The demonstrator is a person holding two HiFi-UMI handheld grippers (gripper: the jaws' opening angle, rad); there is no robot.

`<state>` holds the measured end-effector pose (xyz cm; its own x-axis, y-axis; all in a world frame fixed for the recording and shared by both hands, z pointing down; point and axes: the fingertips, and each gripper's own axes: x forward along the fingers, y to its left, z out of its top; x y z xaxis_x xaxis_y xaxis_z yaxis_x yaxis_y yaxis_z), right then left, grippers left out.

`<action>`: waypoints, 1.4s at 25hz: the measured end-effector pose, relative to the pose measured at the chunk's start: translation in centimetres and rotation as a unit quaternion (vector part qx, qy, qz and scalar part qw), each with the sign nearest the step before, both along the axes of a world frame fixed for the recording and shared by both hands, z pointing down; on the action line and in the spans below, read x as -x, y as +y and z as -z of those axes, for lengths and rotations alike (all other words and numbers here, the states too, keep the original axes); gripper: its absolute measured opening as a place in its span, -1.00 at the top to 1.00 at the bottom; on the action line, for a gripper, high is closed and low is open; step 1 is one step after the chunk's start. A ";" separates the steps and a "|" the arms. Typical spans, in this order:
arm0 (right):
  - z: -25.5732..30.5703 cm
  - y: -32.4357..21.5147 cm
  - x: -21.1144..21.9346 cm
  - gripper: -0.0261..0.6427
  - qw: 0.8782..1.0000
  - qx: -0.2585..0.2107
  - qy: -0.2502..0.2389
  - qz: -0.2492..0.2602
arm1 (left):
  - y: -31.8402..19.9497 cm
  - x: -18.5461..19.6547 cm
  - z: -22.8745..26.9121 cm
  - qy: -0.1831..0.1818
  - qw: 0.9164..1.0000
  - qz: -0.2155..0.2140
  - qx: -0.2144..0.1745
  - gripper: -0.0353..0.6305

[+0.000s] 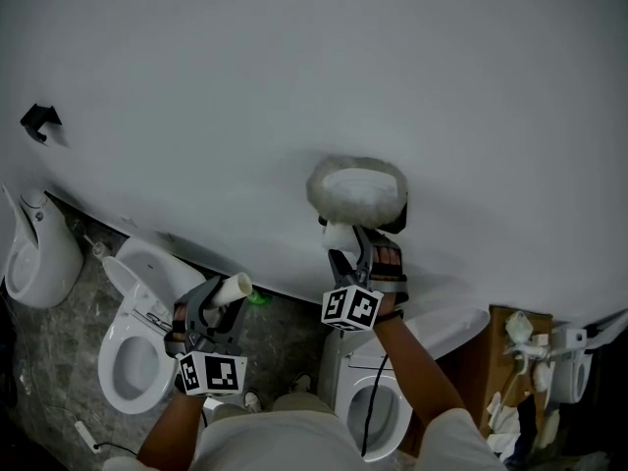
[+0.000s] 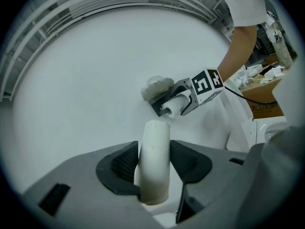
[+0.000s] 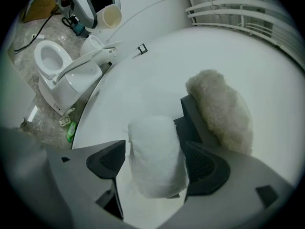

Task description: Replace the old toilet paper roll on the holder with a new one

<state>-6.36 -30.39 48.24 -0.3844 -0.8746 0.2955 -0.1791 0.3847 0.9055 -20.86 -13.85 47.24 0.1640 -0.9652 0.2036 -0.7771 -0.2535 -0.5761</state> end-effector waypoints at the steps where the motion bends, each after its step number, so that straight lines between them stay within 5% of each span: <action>1: 0.0 0.2 -0.1 -0.17 1.000 0.005 -0.004 0.001 | -0.1 -0.3 0.1 0.000 1.000 -0.004 -0.001 0.28; 17: 2.7 3.5 -3.7 -0.20 0.999 0.009 -0.042 -0.022 | -0.6 -2.8 1.0 0.008 0.999 -0.030 -0.014 0.28; 28: 2.8 6.7 -8.9 -0.19 0.989 0.044 -0.119 -0.078 | -0.2 -4.2 2.0 0.015 0.999 -0.041 -0.026 0.28; 29: 2.9 7.1 -9.2 -0.17 0.988 0.043 -0.127 -0.080 | -0.1 -4.3 2.0 0.015 0.999 -0.042 -0.028 0.28; 32: 3.7 8.2 -10.2 0.34 0.984 0.032 -0.152 -0.084 | 0.3 -4.6 2.0 0.014 0.998 -0.045 -0.031 0.28; 35: 4.2 9.1 -11.6 0.54 0.978 0.030 -0.185 -0.096 | 0.7 -4.8 2.2 0.016 0.998 -0.047 -0.033 0.28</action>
